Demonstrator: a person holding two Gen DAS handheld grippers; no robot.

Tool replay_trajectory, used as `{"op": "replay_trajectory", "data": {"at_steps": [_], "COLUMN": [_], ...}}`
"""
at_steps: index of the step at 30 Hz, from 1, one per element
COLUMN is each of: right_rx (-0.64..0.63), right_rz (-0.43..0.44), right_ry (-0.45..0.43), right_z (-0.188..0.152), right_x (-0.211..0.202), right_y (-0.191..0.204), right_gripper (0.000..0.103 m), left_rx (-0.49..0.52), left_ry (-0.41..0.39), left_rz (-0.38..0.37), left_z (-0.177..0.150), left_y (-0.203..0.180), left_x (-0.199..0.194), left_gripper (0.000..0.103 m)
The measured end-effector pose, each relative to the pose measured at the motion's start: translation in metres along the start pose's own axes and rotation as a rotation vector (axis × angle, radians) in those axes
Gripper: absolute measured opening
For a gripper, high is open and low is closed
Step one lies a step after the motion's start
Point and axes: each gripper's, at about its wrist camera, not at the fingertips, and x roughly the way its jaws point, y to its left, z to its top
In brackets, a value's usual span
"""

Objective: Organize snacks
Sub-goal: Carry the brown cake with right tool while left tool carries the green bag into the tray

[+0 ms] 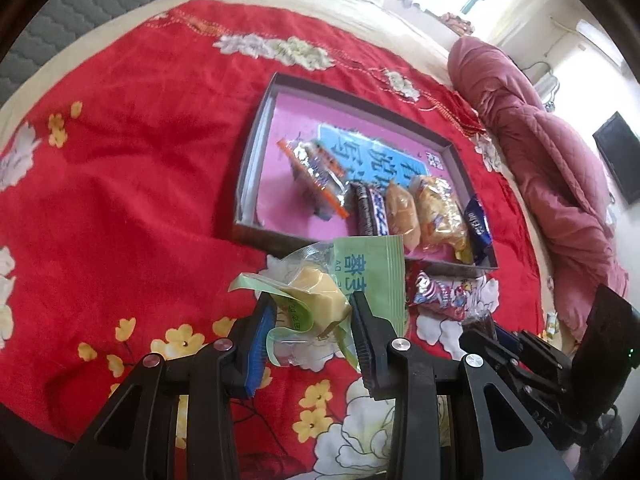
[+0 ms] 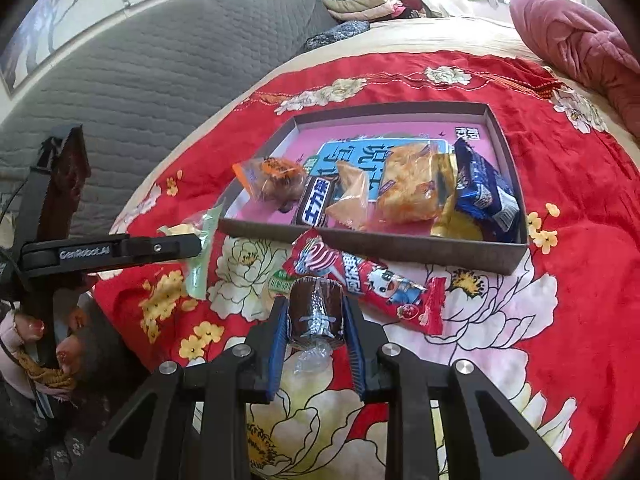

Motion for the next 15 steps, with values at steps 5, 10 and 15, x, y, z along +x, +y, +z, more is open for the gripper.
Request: {"op": "replay_trajectory", "data": {"at_steps": [5, 10, 15], "right_rx": [0.003, 0.006, 0.020], "right_rz": [0.008, 0.014, 0.018], "right_ry": [-0.033, -0.066, -0.089], "right_z": [0.006, 0.013, 0.019], "right_x": [-0.004, -0.009, -0.011], "right_y": [-0.005, -0.011, -0.016], "right_gripper": [0.028, 0.028, 0.028], "left_rx": [0.004, 0.026, 0.038], "left_ry": [-0.021, -0.041, -0.056], "left_rz": [-0.015, -0.009, -0.004], "left_z": [0.005, 0.010, 0.017], "left_y": [-0.009, -0.021, -0.030], "left_x": [-0.005, -0.007, -0.008], "left_gripper": [0.039, 0.039, 0.039]}}
